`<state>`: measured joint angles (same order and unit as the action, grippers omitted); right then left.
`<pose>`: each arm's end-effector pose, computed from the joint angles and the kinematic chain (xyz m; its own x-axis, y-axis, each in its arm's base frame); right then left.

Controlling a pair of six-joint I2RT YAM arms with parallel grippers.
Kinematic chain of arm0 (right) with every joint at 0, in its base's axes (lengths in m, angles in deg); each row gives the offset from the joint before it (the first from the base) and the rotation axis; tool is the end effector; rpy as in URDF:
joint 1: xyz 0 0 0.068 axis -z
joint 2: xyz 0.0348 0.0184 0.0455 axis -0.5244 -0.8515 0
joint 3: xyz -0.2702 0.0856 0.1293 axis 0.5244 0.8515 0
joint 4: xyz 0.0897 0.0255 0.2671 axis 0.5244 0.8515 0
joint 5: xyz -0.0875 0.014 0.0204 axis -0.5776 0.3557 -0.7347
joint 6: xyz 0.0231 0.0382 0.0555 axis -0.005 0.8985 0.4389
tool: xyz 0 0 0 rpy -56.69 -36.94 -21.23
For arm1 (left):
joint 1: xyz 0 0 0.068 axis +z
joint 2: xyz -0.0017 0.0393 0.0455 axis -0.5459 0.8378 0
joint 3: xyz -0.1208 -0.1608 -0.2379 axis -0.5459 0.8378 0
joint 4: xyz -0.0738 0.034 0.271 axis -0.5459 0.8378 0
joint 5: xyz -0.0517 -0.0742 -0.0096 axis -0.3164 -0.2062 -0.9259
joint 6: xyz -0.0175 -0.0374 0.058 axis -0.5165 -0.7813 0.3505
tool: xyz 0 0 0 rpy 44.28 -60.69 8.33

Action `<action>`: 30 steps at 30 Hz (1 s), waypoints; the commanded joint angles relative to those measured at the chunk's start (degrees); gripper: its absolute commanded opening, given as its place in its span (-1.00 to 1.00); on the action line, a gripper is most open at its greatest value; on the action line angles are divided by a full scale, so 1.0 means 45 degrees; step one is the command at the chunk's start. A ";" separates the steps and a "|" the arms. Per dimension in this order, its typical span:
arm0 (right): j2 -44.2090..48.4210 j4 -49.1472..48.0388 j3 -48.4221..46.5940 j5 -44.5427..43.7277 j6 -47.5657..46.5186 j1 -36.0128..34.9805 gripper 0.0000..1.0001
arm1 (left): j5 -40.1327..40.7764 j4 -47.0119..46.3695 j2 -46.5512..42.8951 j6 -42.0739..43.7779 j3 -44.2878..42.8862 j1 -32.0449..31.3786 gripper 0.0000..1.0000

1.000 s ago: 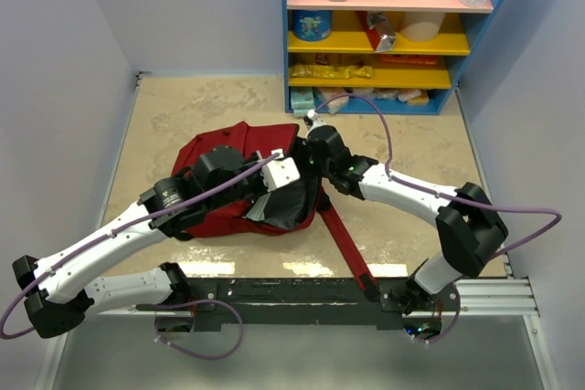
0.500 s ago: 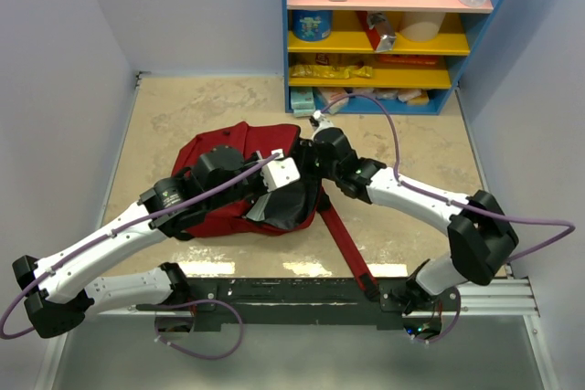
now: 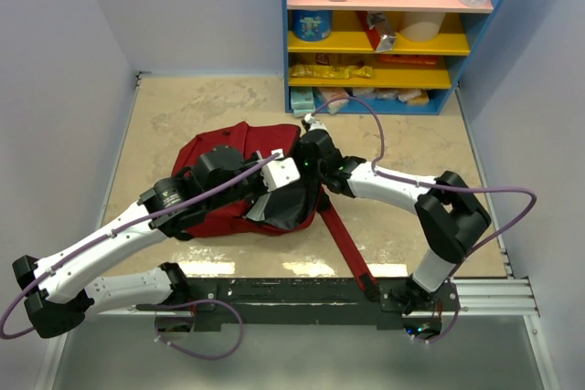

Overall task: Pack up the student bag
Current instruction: Place the book in the student bag.

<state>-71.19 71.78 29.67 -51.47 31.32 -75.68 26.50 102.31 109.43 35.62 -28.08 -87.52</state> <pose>0.2976 0.2852 0.2266 -0.7699 0.2247 -0.5973 -0.1952 0.8082 0.5556 0.1429 -0.1918 0.3968 0.0649 0.5749 -0.8156 0.8067 0.4509 0.3820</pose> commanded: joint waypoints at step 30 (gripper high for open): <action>0.0558 -0.0858 -0.0483 -0.4310 0.3184 -0.1461 -1.00 | -0.0265 -0.0821 -0.0325 -0.0254 -0.0047 -0.0052 -1.00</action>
<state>-72.02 69.33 26.30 -63.77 43.39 -82.54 26.61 102.33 109.17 35.38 -27.99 -87.52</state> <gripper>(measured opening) 0.007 0.048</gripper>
